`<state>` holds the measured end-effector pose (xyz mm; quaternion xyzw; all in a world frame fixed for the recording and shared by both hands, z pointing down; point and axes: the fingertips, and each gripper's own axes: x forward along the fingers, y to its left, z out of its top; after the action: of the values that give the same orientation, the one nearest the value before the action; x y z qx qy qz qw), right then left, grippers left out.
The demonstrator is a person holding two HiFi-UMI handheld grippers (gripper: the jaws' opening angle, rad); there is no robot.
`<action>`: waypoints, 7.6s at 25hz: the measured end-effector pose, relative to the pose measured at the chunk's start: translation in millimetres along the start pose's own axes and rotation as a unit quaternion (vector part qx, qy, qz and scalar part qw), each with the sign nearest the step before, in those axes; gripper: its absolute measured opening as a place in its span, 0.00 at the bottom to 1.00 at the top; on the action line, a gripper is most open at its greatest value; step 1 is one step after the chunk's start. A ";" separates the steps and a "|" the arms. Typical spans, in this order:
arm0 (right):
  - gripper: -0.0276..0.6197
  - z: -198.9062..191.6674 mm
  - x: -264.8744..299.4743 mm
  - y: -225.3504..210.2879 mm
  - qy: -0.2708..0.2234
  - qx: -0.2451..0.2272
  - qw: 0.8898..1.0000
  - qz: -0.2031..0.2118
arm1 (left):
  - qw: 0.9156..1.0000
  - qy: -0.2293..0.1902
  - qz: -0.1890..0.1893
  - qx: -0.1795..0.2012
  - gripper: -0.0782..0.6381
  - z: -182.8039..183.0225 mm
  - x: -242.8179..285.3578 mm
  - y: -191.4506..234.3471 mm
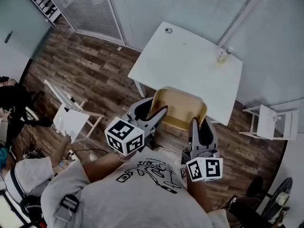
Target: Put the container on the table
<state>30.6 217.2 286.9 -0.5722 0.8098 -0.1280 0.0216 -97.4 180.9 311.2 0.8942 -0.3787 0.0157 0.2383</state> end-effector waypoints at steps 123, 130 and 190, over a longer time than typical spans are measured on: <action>0.19 -31.6 282.9 -228.2 0.084 0.081 0.985 -0.127 | 0.985 0.143 -0.081 -0.057 0.35 31.7 335.7 179.4; 0.19 -61.7 288.8 -240.2 0.101 0.090 0.982 -0.131 | 0.982 0.158 -0.076 -0.068 0.35 3.8 347.4 192.7; 0.19 -312.3 312.5 -324.9 0.244 0.124 0.950 -0.150 | 0.959 0.272 -0.014 -0.075 0.34 -223.4 411.2 275.8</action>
<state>165.6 -118.6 698.9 -0.6310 0.6734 -0.3645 -0.1251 40.8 -162.0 709.2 0.8407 -0.2874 0.2266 0.3991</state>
